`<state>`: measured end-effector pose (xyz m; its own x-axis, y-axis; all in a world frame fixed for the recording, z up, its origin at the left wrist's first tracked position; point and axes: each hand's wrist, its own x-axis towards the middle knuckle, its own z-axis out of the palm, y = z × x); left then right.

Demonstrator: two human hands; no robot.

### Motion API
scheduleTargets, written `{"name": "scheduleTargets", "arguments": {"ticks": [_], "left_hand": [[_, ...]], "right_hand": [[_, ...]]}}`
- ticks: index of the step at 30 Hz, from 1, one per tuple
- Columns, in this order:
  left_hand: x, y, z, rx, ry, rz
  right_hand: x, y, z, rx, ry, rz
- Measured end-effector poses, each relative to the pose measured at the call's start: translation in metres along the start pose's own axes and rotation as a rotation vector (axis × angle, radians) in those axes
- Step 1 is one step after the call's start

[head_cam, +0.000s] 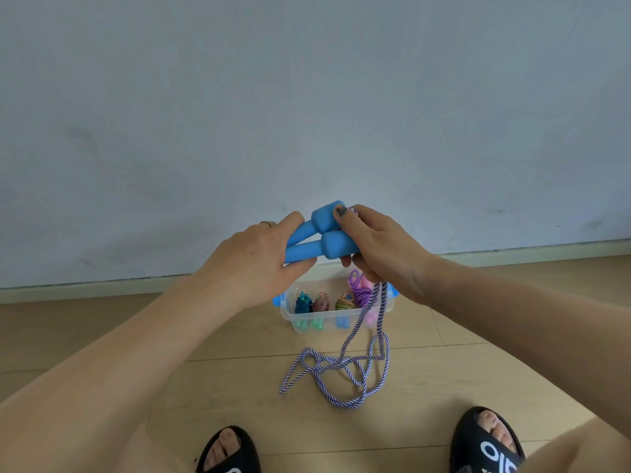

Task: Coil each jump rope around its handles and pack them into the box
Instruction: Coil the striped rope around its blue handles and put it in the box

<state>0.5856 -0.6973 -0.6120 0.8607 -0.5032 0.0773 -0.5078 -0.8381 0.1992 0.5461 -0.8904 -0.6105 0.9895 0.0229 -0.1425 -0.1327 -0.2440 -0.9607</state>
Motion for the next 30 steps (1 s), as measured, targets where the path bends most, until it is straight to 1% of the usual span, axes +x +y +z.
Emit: {"name": "scheduleTargets", "arguments": {"ticks": [3, 8, 10, 11, 14, 17, 18, 20, 22, 24, 27, 30], "left_hand": [[0.000, -0.002, -0.004, 0.046, 0.014, -0.032], [-0.001, -0.001, -0.007, 0.012, 0.035, -0.008], [0.000, -0.004, -0.007, -0.035, 0.013, -0.032], [0.000, -0.005, -0.007, -0.097, -0.017, -0.060], [0.002, -0.008, -0.002, -0.314, -0.118, -0.154], [0.006, -0.013, 0.000, -0.363, -0.154, -0.246], [0.006, -0.015, -0.001, -0.356, -0.147, -0.282], [0.008, -0.019, -0.001, -0.253, -0.099, -0.331], [0.009, -0.019, 0.000, -0.072, -0.048, -0.330], [0.009, -0.015, 0.003, 0.066, -0.029, -0.312], [0.010, -0.011, 0.008, 0.214, -0.033, -0.259], [0.005, -0.006, 0.016, 0.397, -0.026, -0.126]], "right_hand": [[0.000, -0.003, 0.002, 0.004, 0.009, -0.003], [0.000, -0.004, 0.001, 0.027, 0.031, 0.043], [0.001, -0.005, -0.002, 0.023, 0.053, 0.072], [0.001, -0.005, -0.004, -0.027, 0.079, 0.058], [-0.001, 0.001, -0.006, -0.366, 0.166, -0.124], [-0.005, 0.008, -0.001, -0.472, 0.155, -0.200], [-0.004, 0.011, 0.000, -0.548, 0.148, -0.223], [-0.005, 0.018, 0.003, -0.767, 0.147, -0.241], [-0.006, 0.022, 0.008, -1.067, 0.138, -0.240], [-0.013, 0.019, 0.017, -1.338, 0.060, -0.262], [-0.027, 0.017, 0.034, -1.520, -0.121, -0.334], [-0.036, 0.015, 0.044, -1.523, -0.225, -0.405]]}}
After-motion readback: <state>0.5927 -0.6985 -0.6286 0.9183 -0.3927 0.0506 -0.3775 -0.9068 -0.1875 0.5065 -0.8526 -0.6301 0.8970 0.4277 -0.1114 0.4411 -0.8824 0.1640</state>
